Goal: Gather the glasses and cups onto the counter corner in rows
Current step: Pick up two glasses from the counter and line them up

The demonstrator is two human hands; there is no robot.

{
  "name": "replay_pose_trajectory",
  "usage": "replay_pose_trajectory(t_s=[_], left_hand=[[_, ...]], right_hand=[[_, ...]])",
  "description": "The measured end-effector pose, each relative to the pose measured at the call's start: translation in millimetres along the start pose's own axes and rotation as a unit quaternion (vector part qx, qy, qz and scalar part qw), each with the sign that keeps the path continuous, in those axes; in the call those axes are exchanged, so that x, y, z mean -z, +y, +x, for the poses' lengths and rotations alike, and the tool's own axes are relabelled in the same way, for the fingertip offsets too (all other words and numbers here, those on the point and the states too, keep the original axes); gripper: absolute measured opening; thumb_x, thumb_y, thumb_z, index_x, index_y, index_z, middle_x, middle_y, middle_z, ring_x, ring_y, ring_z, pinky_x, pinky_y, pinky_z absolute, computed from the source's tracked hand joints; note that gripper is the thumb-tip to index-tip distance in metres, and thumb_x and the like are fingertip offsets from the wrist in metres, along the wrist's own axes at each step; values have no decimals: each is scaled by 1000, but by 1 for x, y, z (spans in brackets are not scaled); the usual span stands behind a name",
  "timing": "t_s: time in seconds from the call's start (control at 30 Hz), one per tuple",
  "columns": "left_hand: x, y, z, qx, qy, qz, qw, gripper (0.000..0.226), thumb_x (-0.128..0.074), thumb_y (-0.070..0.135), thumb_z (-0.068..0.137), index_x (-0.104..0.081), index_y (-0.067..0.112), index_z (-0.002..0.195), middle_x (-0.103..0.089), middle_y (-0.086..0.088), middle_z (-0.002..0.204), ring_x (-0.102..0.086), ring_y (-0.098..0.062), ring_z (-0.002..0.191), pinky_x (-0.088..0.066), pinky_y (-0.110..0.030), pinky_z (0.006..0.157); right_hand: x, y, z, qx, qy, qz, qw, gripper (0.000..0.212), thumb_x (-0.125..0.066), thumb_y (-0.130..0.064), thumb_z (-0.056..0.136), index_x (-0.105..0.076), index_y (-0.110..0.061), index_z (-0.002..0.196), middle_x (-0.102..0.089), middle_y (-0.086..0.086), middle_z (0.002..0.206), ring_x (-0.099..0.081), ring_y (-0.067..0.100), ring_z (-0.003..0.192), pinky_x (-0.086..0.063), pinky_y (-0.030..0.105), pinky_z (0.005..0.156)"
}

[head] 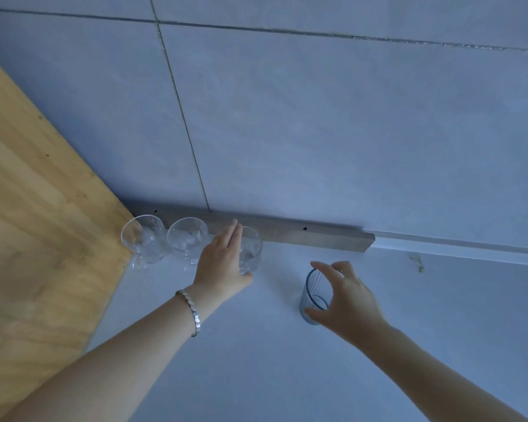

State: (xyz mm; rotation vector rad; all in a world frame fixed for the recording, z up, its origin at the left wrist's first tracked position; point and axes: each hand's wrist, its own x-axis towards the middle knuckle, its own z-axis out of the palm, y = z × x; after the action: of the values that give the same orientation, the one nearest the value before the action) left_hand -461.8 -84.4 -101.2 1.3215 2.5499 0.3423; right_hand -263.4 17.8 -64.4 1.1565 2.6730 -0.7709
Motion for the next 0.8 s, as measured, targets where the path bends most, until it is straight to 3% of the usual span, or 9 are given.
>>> replay_pose_trajectory(t_s=[0.17,0.47,0.6,0.67,0.7,0.73,0.8], left_hand=[[3,-7,7,-10,46,-59,997,80,-71,29,79,-30,9,145,-33,-4,154,-36,-22,140,-33,-32,112],[0,-13,24,-17,36,-61,997,78,-66,21,84,-22,11,148,-22,0,158,-24,-15,145,-31,-24,112],[6,-11,20,-17,25,-29,999,79,-67,23,84,-22,10,148,-18,-1,159,-18,-17,148,-35,-28,111],[9,-8,15,-41,45,21,998,85,-84,23,66,-41,5,137,-39,-16,149,-42,-31,137,-49,-36,99],[8,-7,13,-48,40,48,997,88,-92,24,50,-51,3,125,-52,-23,137,-56,-38,122,-56,-41,86],[4,-4,9,-60,42,82,994,89,-96,24,38,-55,4,114,-61,-26,125,-64,-42,108,-58,-44,75],[2,42,-20,-117,62,116,984,81,-95,24,34,-61,6,105,-68,-20,113,-67,-38,94,-60,-43,70]], right_hand=[[-1,-29,45,9,21,-2,1000,79,-73,-34,73,-30,-25,139,-36,3,138,-49,28,121,-45,33,94],[-13,-54,88,19,34,-14,999,76,-68,-36,81,-26,-19,142,-33,8,139,-37,29,128,-44,38,97],[-12,-51,84,17,16,6,1000,98,-71,-39,78,-8,-15,149,-25,6,148,-31,26,136,-39,38,104],[-7,-44,75,-14,-9,49,999,108,-74,-38,76,0,-11,150,-24,7,151,-34,27,137,-37,38,106],[-4,-36,67,-36,-26,58,997,105,-74,-36,77,-2,-10,149,-29,9,149,-38,28,135,-38,38,105],[-2,-27,55,-61,-43,55,996,97,-72,-34,79,-9,-10,148,-35,10,146,-42,28,132,-39,38,104],[16,20,3,-93,-75,60,991,72,-67,-32,83,-31,-13,142,-48,10,139,-51,26,124,-42,33,102]])
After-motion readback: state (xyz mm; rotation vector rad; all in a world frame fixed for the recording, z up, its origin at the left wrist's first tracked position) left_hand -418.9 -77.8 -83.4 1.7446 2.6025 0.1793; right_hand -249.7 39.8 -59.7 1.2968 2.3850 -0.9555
